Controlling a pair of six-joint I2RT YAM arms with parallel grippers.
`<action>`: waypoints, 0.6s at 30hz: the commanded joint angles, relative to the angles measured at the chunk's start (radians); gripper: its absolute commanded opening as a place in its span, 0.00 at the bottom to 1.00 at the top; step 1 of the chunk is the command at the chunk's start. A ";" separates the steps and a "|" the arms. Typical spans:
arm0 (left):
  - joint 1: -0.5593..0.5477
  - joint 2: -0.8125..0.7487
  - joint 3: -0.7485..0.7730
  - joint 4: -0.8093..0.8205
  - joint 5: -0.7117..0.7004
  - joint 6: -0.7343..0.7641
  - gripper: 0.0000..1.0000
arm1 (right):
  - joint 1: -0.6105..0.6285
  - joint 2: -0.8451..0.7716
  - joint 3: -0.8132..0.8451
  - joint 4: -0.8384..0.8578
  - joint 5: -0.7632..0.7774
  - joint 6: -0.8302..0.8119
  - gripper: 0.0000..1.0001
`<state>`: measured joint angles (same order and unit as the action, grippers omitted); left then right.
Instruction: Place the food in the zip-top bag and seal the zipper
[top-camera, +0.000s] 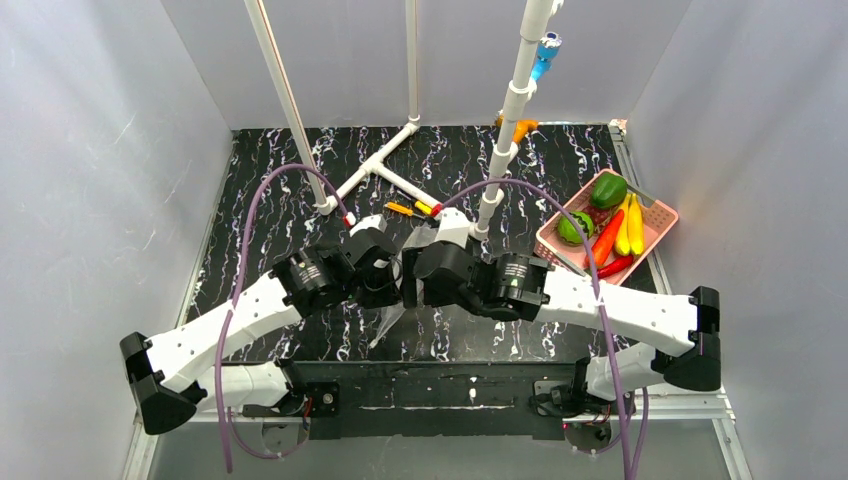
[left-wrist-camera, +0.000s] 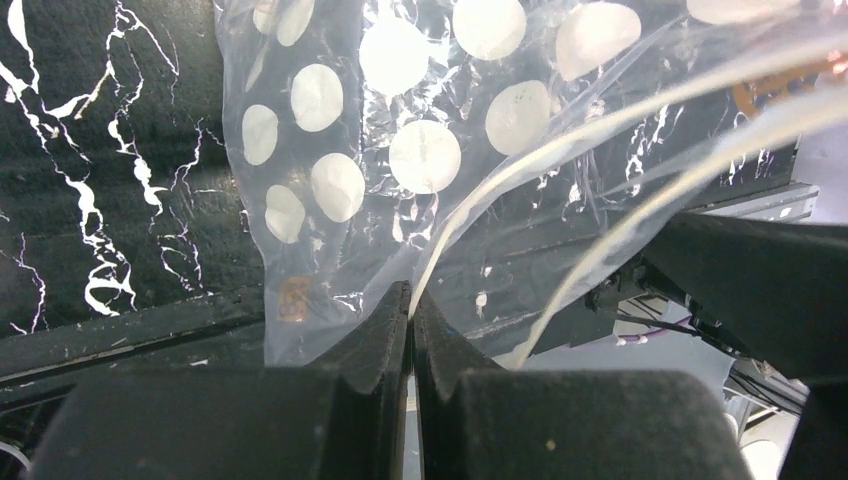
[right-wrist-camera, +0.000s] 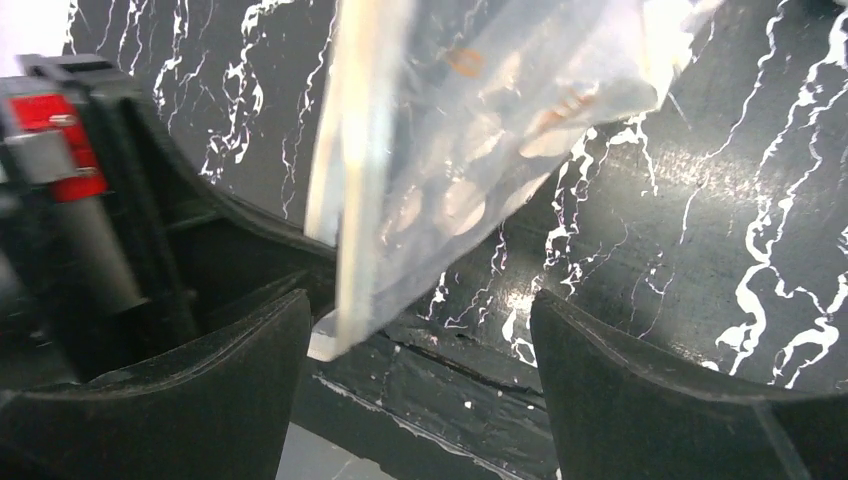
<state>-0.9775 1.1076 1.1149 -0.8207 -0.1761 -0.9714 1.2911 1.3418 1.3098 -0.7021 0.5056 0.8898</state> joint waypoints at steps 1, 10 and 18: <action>-0.001 -0.003 0.047 -0.048 -0.025 -0.019 0.00 | 0.070 0.060 0.138 -0.156 0.223 0.061 0.88; -0.001 -0.034 0.027 -0.038 -0.021 -0.034 0.00 | 0.143 0.109 0.110 -0.141 0.351 0.080 0.76; 0.000 -0.077 0.029 -0.084 -0.073 -0.055 0.00 | 0.143 0.146 0.149 -0.264 0.440 0.197 0.53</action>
<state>-0.9775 1.0733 1.1358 -0.8539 -0.1864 -1.0080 1.4300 1.4792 1.4368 -0.8822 0.8379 0.9760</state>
